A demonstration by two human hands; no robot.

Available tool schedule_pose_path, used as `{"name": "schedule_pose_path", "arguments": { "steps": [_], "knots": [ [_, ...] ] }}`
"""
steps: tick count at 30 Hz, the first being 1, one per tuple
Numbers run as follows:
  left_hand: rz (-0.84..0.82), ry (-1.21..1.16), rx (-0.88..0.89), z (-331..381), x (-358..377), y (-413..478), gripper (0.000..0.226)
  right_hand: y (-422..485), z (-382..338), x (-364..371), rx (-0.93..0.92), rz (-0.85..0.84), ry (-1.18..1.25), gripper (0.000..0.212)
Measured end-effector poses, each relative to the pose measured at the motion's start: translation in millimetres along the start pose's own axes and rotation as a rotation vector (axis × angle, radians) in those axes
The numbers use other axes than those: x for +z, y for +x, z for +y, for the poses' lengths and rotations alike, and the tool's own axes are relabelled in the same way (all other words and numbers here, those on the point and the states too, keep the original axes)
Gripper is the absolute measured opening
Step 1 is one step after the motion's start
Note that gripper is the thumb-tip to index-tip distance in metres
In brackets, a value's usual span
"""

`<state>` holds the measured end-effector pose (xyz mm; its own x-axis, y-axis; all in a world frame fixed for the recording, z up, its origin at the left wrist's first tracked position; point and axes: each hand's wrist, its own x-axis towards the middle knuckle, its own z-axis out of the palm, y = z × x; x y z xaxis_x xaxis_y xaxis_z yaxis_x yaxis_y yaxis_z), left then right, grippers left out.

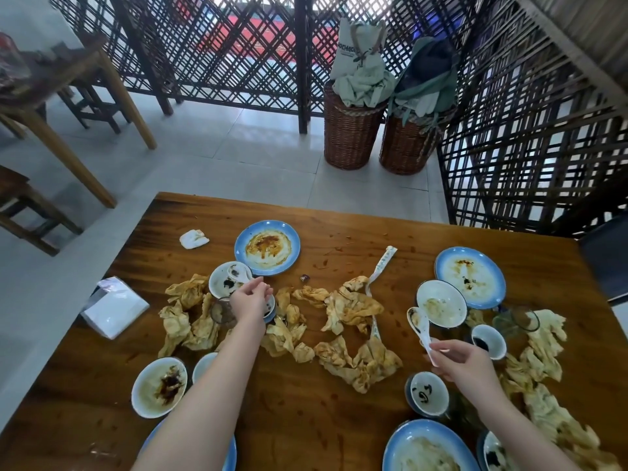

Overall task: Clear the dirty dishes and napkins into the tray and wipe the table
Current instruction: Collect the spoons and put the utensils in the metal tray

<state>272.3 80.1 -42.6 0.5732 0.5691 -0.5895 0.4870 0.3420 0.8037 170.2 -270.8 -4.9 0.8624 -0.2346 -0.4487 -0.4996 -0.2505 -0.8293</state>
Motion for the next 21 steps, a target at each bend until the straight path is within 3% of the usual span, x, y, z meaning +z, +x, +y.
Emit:
{"name": "schedule_pose_path", "arguments": {
  "steps": [14,21],
  "knots": [
    [-0.227,0.116,0.23,-17.0,0.2,-73.9,0.023,-14.6,9.1,-7.6,-0.073,0.011,0.1,0.011],
    [-0.347,0.156,0.233,-38.5,21.8,-147.9,0.022,-31.5,26.8,-44.5,-0.128,0.005,0.201,0.016]
  ]
}}
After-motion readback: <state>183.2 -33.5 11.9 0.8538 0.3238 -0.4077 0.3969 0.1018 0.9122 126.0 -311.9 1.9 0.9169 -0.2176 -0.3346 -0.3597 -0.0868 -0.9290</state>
